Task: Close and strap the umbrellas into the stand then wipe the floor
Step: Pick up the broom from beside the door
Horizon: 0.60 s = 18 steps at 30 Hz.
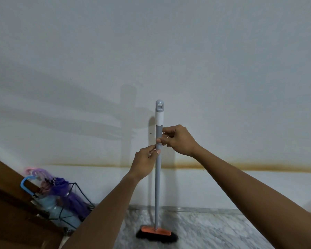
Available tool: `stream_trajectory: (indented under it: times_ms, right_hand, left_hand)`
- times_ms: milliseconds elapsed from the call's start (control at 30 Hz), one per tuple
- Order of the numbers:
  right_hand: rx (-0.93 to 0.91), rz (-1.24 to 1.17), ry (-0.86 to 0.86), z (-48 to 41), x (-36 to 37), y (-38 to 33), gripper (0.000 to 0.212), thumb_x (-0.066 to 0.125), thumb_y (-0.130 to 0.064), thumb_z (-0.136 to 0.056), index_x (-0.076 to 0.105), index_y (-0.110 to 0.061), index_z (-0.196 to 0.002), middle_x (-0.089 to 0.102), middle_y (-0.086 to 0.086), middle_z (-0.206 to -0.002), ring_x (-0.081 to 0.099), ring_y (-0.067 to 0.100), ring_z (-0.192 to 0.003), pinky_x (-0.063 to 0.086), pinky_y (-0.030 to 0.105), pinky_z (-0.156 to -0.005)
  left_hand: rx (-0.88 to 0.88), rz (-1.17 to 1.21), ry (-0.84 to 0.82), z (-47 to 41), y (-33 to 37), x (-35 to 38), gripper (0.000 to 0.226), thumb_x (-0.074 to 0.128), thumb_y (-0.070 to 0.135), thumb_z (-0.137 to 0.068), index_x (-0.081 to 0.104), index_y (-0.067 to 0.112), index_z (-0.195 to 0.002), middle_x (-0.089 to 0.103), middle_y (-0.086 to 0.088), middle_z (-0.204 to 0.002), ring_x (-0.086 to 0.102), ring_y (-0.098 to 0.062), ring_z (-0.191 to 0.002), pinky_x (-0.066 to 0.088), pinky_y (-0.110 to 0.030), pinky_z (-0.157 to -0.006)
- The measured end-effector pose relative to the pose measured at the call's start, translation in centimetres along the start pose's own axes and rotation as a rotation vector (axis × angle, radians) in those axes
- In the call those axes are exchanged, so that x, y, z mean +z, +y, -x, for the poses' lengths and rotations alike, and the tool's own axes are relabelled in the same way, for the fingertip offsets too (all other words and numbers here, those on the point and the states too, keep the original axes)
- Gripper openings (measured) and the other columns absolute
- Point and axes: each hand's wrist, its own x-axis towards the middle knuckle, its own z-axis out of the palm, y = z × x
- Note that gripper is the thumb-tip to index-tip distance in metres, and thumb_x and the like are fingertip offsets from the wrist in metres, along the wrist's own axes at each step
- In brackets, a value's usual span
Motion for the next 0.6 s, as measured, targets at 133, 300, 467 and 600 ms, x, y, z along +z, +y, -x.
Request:
stream_trajectory:
  times_ms: [133, 300, 467, 600]
  right_hand:
    - [0.002, 0.001, -0.018, -1.0, -0.1, 0.5, 0.01, 0.071, -0.02, -0.092, 0.078, -0.024, -0.097, 0.065, -0.016, -0.061, 0.051, 0.003, -0.057, 0.043, 0.022, -0.065]
    - [0.018, 0.057, 0.02, -2.1, 0.0, 0.7, 0.022, 0.071, -0.023, -0.093, 0.077, -0.022, -0.113, 0.065, -0.025, -0.06, 0.059, -0.005, -0.062, 0.045, 0.018, -0.067]
    - [0.02, 0.063, 0.051, -2.8, 0.4, 0.9, 0.023, 0.072, -0.022, -0.091, 0.078, -0.023, -0.114, 0.068, -0.03, -0.071, 0.064, -0.013, -0.072, 0.046, 0.015, -0.07]
    - [0.027, 0.089, 0.043, -3.5, 0.5, 1.0, 0.022, 0.073, -0.026, -0.091, 0.079, -0.024, -0.112, 0.07, -0.025, -0.075, 0.065, -0.013, -0.073, 0.049, 0.018, -0.071]
  left_hand:
    - [0.012, 0.012, 0.037, -0.7, -0.2, 0.3, 0.025, 0.055, 0.036, -0.098, 0.071, 0.025, -0.114, 0.075, 0.006, -0.098, 0.07, -0.011, -0.097, 0.055, -0.035, -0.092]
    - [-0.013, -0.006, 0.021, -2.1, -0.4, 0.2, 0.029, 0.052, 0.043, -0.096, 0.07, 0.03, -0.115, 0.075, 0.004, -0.1, 0.069, -0.015, -0.099, 0.055, -0.035, -0.09]
    - [-0.02, 0.023, 0.054, -2.8, -0.3, 0.3, 0.022, 0.054, 0.031, -0.1, 0.071, 0.019, -0.109, 0.064, 0.003, -0.073, 0.058, -0.016, -0.075, 0.043, -0.018, -0.07]
    - [-0.043, 0.018, 0.056, -3.3, -0.5, 0.0, 0.024, 0.054, 0.033, -0.1, 0.07, 0.021, -0.112, 0.071, -0.006, -0.089, 0.066, -0.019, -0.091, 0.047, -0.022, -0.076]
